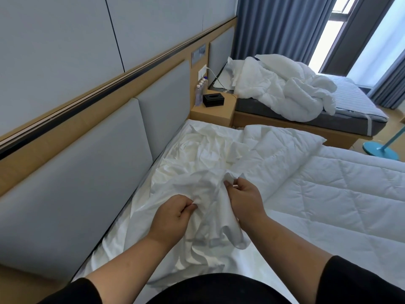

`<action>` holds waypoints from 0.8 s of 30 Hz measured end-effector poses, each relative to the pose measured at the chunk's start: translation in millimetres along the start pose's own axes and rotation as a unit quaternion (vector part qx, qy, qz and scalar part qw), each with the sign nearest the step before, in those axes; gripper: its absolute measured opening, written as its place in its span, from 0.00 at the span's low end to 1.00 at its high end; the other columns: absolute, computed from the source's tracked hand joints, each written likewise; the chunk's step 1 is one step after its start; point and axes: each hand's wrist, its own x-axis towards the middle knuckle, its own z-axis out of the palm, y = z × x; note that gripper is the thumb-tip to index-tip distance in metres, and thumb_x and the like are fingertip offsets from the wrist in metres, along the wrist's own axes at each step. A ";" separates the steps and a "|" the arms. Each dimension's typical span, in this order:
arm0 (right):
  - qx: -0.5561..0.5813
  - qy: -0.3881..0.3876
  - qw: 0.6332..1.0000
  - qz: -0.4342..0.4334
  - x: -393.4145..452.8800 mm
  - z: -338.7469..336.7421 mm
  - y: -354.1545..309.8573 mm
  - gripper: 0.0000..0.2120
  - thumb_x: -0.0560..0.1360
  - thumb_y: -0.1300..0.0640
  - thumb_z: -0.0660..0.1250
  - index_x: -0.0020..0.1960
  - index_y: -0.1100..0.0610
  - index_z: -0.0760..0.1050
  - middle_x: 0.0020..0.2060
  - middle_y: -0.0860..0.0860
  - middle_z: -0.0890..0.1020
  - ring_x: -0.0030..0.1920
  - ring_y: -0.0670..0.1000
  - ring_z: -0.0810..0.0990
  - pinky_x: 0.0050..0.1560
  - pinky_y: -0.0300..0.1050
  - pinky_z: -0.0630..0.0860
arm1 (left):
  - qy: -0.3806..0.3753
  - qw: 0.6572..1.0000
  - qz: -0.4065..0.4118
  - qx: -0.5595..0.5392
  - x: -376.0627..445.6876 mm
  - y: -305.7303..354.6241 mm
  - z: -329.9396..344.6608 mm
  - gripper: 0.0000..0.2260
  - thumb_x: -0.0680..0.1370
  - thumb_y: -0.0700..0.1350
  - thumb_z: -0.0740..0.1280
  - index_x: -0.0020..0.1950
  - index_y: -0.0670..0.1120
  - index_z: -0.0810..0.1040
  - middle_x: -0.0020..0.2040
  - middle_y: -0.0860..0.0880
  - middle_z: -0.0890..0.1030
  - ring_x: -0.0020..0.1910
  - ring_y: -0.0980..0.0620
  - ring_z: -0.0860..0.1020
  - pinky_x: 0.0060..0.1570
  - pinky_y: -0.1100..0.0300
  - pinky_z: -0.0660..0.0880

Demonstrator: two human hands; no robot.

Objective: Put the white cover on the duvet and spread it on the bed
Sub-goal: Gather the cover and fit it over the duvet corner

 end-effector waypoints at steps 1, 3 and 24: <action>0.008 0.006 1.000 0.004 2.1 -2.0 -0.5 0.13 0.75 0.47 0.68 0.44 0.57 0.82 0.43 0.58 0.84 0.48 0.63 0.82 0.50 0.62 0.81 | 0.007 1.000 0.011 -0.001 -0.5 -0.1 -2.0 0.08 0.80 0.46 0.67 0.41 0.49 0.78 0.39 0.58 0.78 0.46 0.60 0.76 0.45 0.74 0.68; 0.016 0.030 0.999 0.010 9.2 -7.7 -2.1 0.13 0.76 0.48 0.68 0.44 0.58 0.82 0.43 0.56 0.84 0.48 0.61 0.83 0.52 0.58 0.82 | 0.019 0.999 0.042 -0.008 -0.2 1.4 -8.2 0.08 0.80 0.48 0.64 0.45 0.49 0.80 0.44 0.61 0.79 0.49 0.63 0.76 0.50 0.76 0.68; -0.072 -0.086 0.990 -0.091 0.2 -6.8 -2.6 0.08 0.76 0.62 0.65 0.44 0.54 0.82 0.42 0.52 0.85 0.48 0.58 0.83 0.53 0.61 0.81 | -0.441 0.876 -0.165 0.104 15.1 11.0 -38.9 0.06 0.79 0.54 0.63 0.49 0.56 0.78 0.48 0.56 0.80 0.45 0.54 0.79 0.47 0.58 0.78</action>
